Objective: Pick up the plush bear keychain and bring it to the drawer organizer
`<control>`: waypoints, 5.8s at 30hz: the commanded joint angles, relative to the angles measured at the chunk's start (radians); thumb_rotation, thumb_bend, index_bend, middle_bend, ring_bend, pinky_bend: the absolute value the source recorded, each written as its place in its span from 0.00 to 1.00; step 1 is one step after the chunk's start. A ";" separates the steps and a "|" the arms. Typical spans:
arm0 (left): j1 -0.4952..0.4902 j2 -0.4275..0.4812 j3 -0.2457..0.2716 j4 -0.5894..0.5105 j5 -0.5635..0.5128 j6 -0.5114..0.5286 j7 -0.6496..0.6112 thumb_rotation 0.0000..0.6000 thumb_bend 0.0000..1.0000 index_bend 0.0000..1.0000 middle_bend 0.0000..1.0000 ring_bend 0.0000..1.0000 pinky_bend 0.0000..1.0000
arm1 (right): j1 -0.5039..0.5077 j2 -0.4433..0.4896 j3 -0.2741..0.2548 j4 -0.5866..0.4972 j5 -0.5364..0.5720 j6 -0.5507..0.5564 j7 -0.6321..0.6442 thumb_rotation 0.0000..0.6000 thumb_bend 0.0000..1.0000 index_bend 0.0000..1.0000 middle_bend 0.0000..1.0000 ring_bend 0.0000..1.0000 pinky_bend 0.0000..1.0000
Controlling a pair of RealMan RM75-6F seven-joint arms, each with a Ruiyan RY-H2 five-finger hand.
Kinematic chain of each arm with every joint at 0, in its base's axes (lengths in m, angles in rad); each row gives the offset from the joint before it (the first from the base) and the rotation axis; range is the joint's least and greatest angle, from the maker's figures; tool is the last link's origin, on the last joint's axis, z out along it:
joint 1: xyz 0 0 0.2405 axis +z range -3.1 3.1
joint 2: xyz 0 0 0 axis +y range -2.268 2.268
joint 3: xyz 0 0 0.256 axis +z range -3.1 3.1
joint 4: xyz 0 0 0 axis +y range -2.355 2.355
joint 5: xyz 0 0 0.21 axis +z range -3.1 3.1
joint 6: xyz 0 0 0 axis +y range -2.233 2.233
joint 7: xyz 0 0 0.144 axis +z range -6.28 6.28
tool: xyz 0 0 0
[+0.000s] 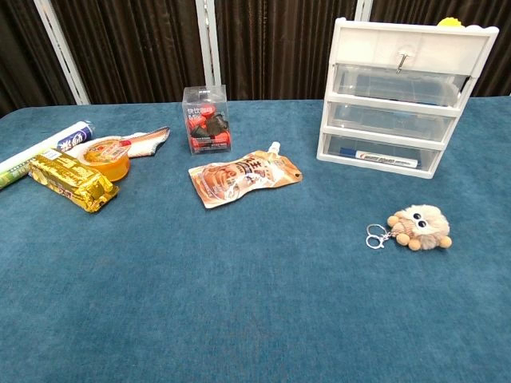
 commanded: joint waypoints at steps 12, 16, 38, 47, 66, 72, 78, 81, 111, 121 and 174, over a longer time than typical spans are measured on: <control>0.000 0.004 0.001 -0.002 0.000 -0.003 -0.004 1.00 0.06 0.00 0.00 0.00 0.00 | 0.011 0.005 0.005 -0.044 -0.006 -0.008 -0.017 1.00 0.00 0.10 0.00 0.00 0.00; 0.001 0.005 0.002 -0.004 0.004 0.002 -0.006 1.00 0.07 0.00 0.00 0.00 0.00 | 0.017 0.011 0.010 -0.064 -0.001 -0.015 -0.029 1.00 0.00 0.10 0.00 0.00 0.00; -0.008 0.008 0.002 -0.012 0.007 -0.011 -0.010 1.00 0.07 0.00 0.00 0.00 0.00 | 0.301 -0.173 0.171 -0.219 0.321 -0.262 -0.385 1.00 0.00 0.33 1.00 1.00 0.87; -0.011 0.019 0.005 -0.020 -0.001 -0.027 -0.019 1.00 0.07 0.00 0.00 0.00 0.00 | 0.380 -0.362 0.137 -0.127 0.468 -0.269 -0.509 1.00 0.02 0.41 1.00 1.00 0.87; -0.018 0.024 0.006 -0.031 -0.017 -0.052 -0.027 1.00 0.06 0.00 0.00 0.00 0.00 | 0.425 -0.532 0.101 0.106 0.489 -0.281 -0.439 1.00 0.14 0.48 1.00 1.00 0.87; -0.020 0.025 0.005 -0.034 -0.023 -0.058 -0.026 1.00 0.07 0.00 0.00 0.00 0.00 | 0.435 -0.560 0.102 0.162 0.489 -0.296 -0.410 1.00 0.14 0.48 1.00 1.00 0.87; -0.023 0.024 0.004 -0.035 -0.028 -0.063 -0.025 1.00 0.07 0.00 0.00 0.00 0.00 | 0.448 -0.577 0.103 0.200 0.503 -0.321 -0.403 1.00 0.14 0.45 1.00 1.00 0.87; -0.023 0.025 0.004 -0.036 -0.031 -0.065 -0.027 1.00 0.06 0.00 0.00 0.00 0.00 | 0.454 -0.580 0.103 0.208 0.515 -0.331 -0.409 1.00 0.14 0.42 1.00 1.00 0.87; -0.025 0.027 0.004 -0.040 -0.040 -0.071 -0.032 1.00 0.07 0.00 0.00 0.00 0.00 | 0.485 -0.624 0.130 0.288 0.554 -0.321 -0.398 1.00 0.23 0.52 1.00 1.00 0.87; -0.025 0.027 0.003 -0.041 -0.040 -0.070 -0.033 1.00 0.07 0.00 0.00 0.00 0.00 | 0.476 -0.629 0.116 0.304 0.558 -0.323 -0.392 1.00 0.26 0.53 1.00 1.00 0.87; -0.024 0.029 0.002 -0.044 -0.037 -0.064 -0.051 1.00 0.07 0.00 0.00 0.00 0.00 | 0.460 -0.637 0.136 0.294 0.453 -0.262 -0.302 1.00 0.48 0.62 1.00 1.00 0.87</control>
